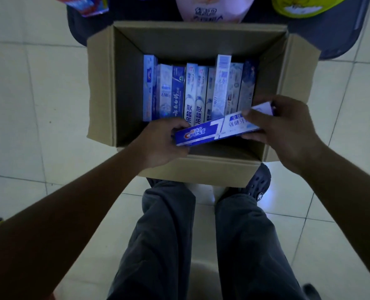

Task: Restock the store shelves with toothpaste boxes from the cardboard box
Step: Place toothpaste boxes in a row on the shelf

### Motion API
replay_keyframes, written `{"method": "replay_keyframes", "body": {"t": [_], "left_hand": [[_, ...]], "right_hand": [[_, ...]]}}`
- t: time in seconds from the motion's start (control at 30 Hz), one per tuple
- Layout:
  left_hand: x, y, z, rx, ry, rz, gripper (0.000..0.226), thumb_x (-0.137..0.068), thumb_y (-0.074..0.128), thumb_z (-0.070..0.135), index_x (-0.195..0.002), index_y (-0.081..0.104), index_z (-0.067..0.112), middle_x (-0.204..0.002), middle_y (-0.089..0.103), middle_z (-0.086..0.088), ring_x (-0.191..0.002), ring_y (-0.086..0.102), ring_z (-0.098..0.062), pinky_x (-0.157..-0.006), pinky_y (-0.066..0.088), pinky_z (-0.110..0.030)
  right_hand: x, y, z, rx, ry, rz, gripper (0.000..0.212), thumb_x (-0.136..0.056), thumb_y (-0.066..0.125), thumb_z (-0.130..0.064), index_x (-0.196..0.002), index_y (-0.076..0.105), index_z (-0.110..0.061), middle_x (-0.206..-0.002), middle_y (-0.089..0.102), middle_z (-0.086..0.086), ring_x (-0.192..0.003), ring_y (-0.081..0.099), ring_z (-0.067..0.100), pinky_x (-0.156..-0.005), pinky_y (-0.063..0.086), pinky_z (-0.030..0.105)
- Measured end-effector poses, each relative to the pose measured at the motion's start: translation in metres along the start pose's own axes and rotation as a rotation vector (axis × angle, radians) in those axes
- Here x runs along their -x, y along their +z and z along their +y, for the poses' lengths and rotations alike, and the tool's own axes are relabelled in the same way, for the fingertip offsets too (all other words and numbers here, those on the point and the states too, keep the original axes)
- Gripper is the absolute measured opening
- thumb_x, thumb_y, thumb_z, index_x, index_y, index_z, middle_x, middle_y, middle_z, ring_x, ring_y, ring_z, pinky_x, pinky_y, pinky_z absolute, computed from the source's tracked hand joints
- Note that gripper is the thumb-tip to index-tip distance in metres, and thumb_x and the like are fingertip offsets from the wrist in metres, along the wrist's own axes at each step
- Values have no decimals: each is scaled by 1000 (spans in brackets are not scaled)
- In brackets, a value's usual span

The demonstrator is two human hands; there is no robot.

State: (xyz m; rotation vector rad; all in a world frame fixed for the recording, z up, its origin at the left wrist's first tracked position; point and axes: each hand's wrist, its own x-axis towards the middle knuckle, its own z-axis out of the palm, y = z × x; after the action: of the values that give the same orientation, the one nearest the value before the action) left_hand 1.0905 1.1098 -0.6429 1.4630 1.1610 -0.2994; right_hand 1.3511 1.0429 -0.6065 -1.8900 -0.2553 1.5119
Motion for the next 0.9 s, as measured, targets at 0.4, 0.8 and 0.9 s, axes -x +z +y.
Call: {"method": "replay_keyframes", "body": {"t": [0.4,0.8,0.9], "left_hand": [[-141,65,-41,-386,-482,223,83,-80,80,55,-138,51,2,-139,58,-20,-127,58,-38,-93,50,-38],[-117,36,-24,-197,-496,482,45,-89,67,48,-107,66,7,-112,69,-15,-106,65,-35,-69,47,-28],[-62,5,4,-62,-448,544,58,-83,54,52,-104,70,1,-111,70,-25,-108,66,-40,-89,53,-39]], "right_hand": [[26,-33,37,-13,-226,373,25,-89,78,-15,-108,66,-5,-91,67,-1,-89,76,15,-70,63,26],[32,-37,35,-94,-214,316,22,-85,78,-3,-103,67,-9,-95,70,10,-93,76,27,-79,64,39],[48,-42,5,-109,-212,261,29,-83,74,9,-97,67,-15,-96,70,15,-97,73,40,-85,62,51]]}}
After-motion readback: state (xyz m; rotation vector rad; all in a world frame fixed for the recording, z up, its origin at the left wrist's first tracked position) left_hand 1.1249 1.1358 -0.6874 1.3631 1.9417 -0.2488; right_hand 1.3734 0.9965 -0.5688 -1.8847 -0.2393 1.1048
